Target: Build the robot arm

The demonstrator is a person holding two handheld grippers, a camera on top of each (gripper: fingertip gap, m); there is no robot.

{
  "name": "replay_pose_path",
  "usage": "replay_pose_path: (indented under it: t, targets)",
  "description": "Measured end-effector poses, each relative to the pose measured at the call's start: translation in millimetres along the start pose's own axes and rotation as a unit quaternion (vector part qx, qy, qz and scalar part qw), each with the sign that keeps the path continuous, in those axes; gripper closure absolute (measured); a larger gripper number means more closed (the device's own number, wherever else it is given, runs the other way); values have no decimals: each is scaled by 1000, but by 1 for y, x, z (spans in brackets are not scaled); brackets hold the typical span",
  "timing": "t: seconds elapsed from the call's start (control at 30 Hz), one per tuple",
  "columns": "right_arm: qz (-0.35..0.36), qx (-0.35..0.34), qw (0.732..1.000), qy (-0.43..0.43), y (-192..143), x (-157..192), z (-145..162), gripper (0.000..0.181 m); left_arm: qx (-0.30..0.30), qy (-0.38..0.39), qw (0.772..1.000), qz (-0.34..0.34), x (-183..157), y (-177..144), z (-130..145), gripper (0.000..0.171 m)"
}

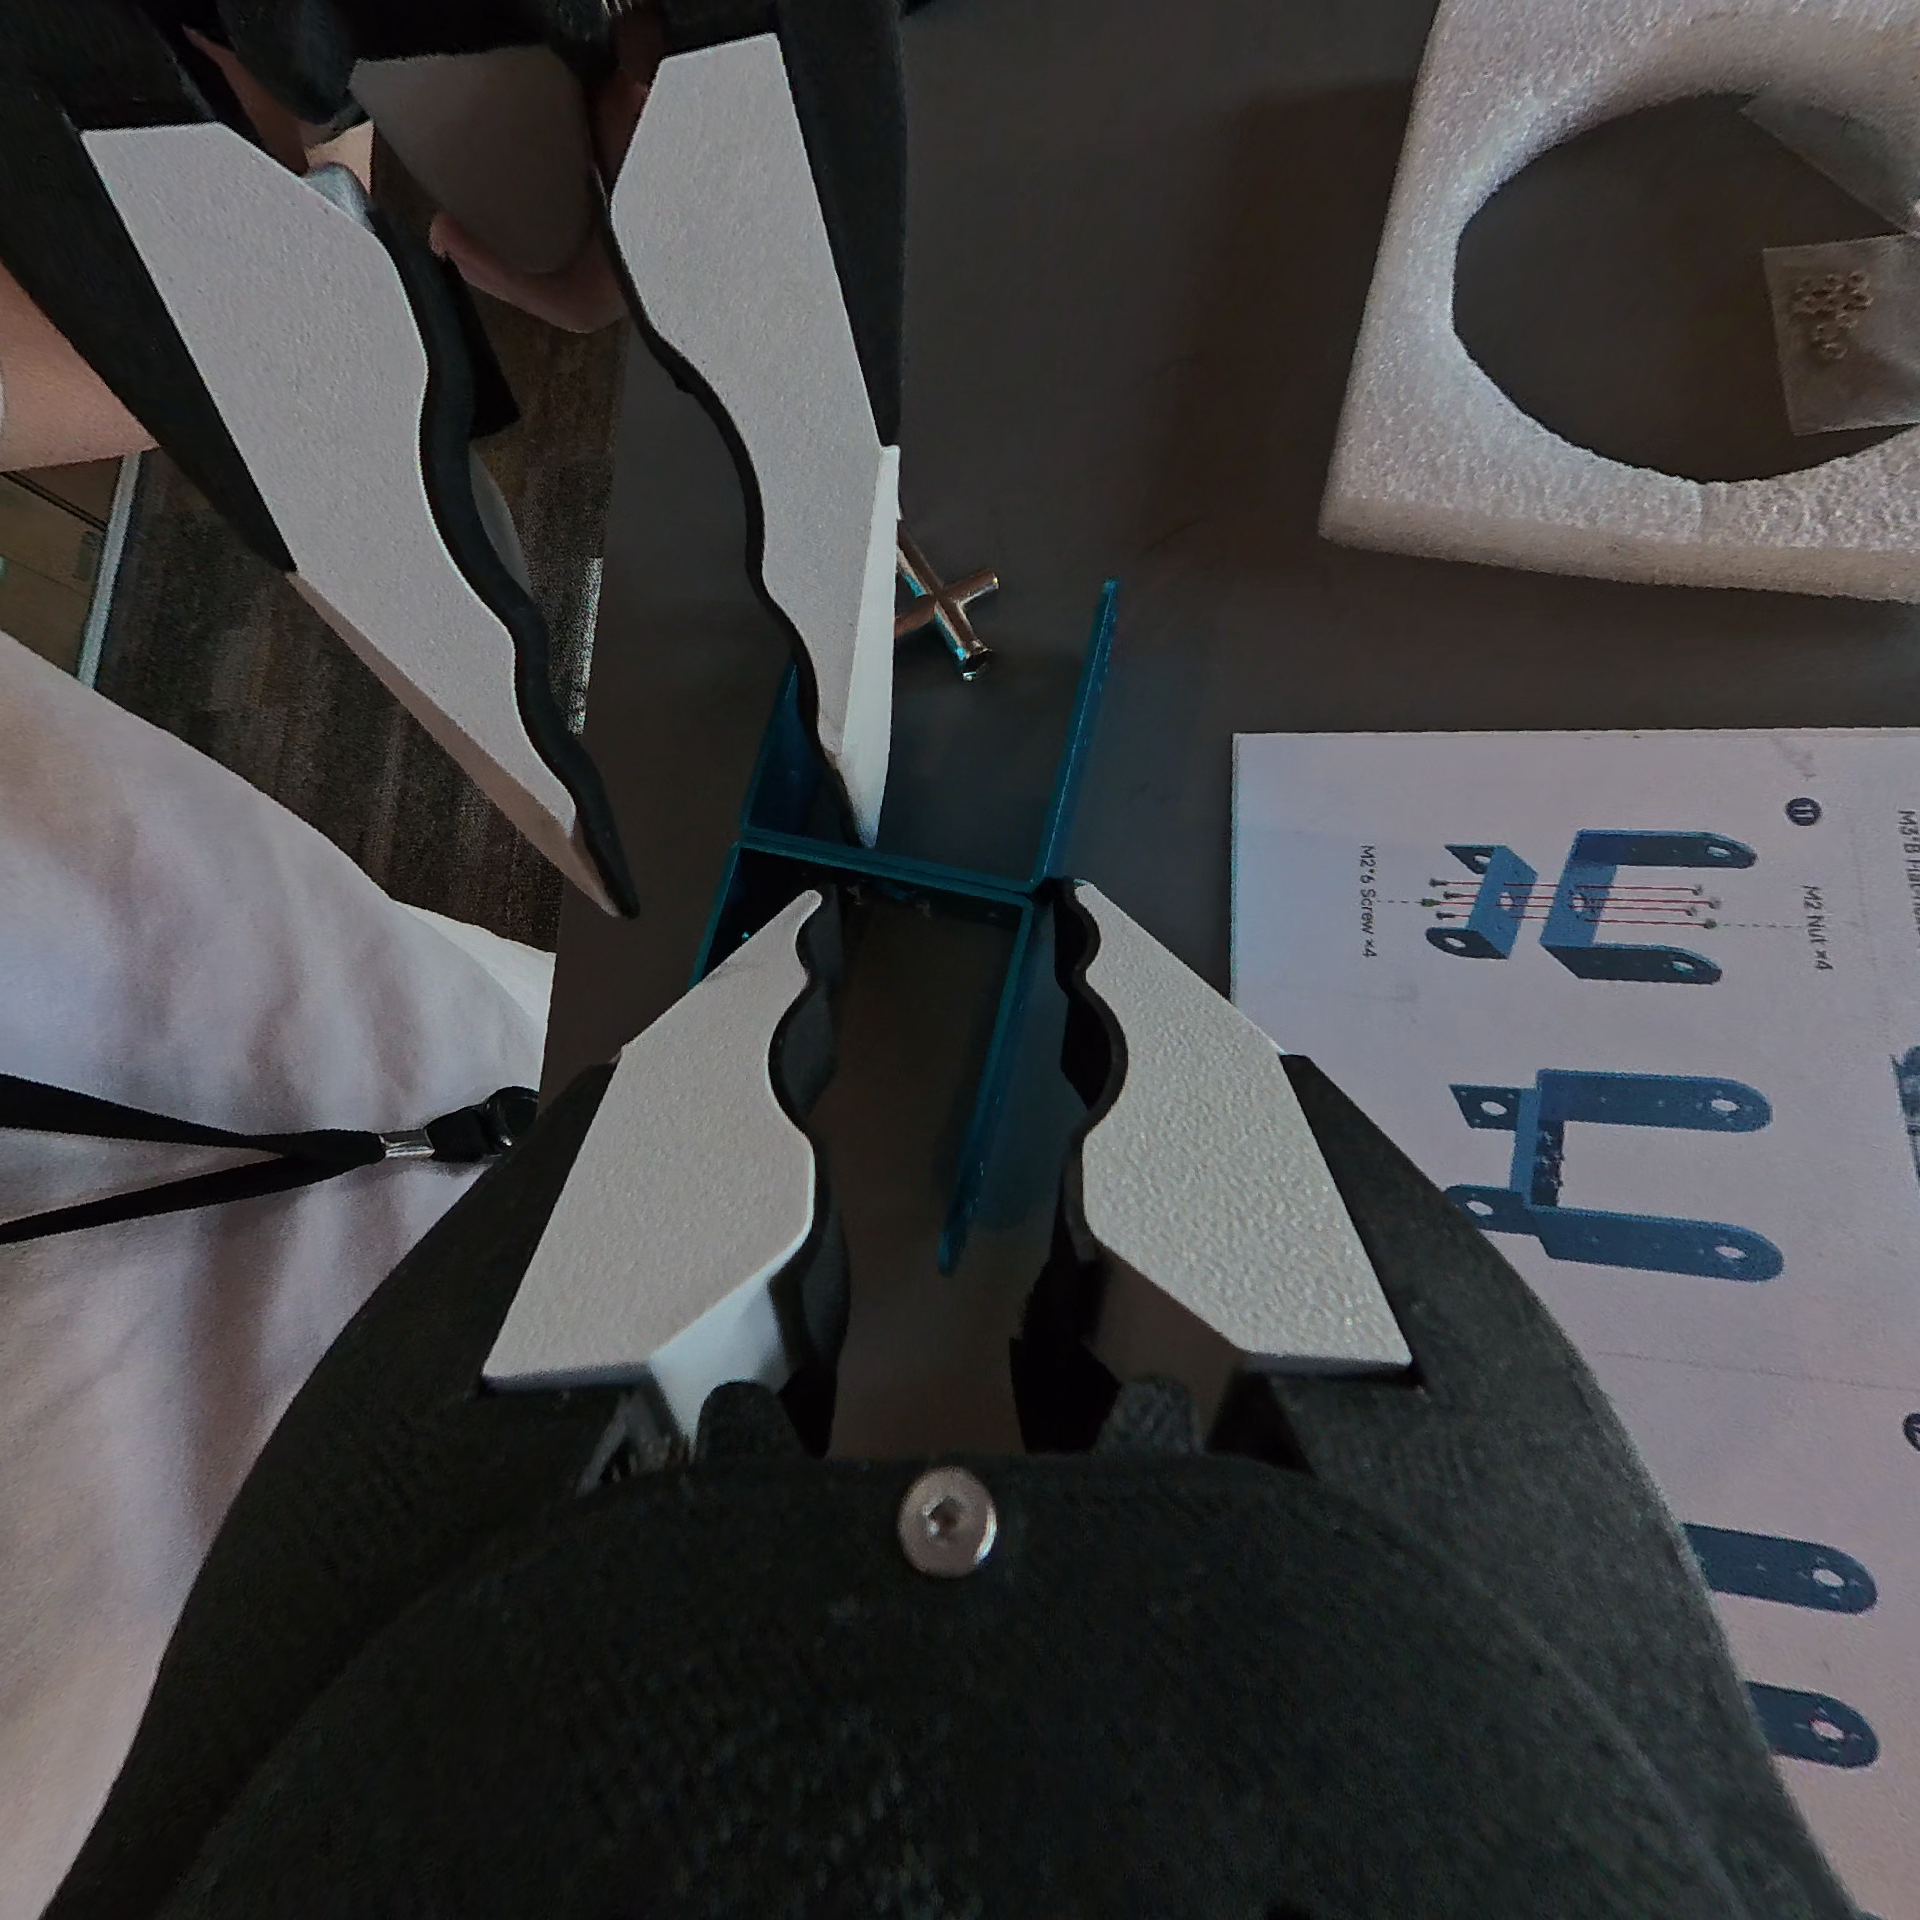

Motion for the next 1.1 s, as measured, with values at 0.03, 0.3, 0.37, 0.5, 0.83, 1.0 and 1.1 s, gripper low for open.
replay_pose_path:
  t: [0.03, 0.3, 0.37, 0.5, 0.83, 1.0, 1.1]
  targets:
    - [0, 0, 1000, 0, 0, 0, 0, 140, 0, 0, 1000, 0, 0, 0, 0, 133]
    - [-1, -4, 1000, 2, -2, -1, -1, 141, 0, 4, 1000, 0, -1, 0, 0, 134]
    - [-1, -3, 1000, 2, -2, -1, -1, 141, -4, 5, 1000, -1, 0, 0, 0, 135]
    - [0, -5, 1000, 1, -2, -2, -1, 142, -2, 11, 1000, -3, -1, 0, 1, 135]
    - [9, -15, 1000, 0, -8, -5, -4, 143, 2, 15, 1000, -2, -2, 1, 1, 137]
    - [8, -26, 1000, 2, -13, -6, -6, 143, 2, 17, 1000, 0, -2, 1, 1, 137]
    - [6, -22, 1000, 0, -11, -5, -4, 141, 1, 16, 1000, 1, -2, 1, 1, 137]
Point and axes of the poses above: each gripper's, where its closed fingertips meet, y out along the fingers, z out of its underside, x = y × z across the jaws, the point moved 5 cm from there along -y, back along the fingers, and after that the axes turned 15 degrees about y, right-handed, at the moved point
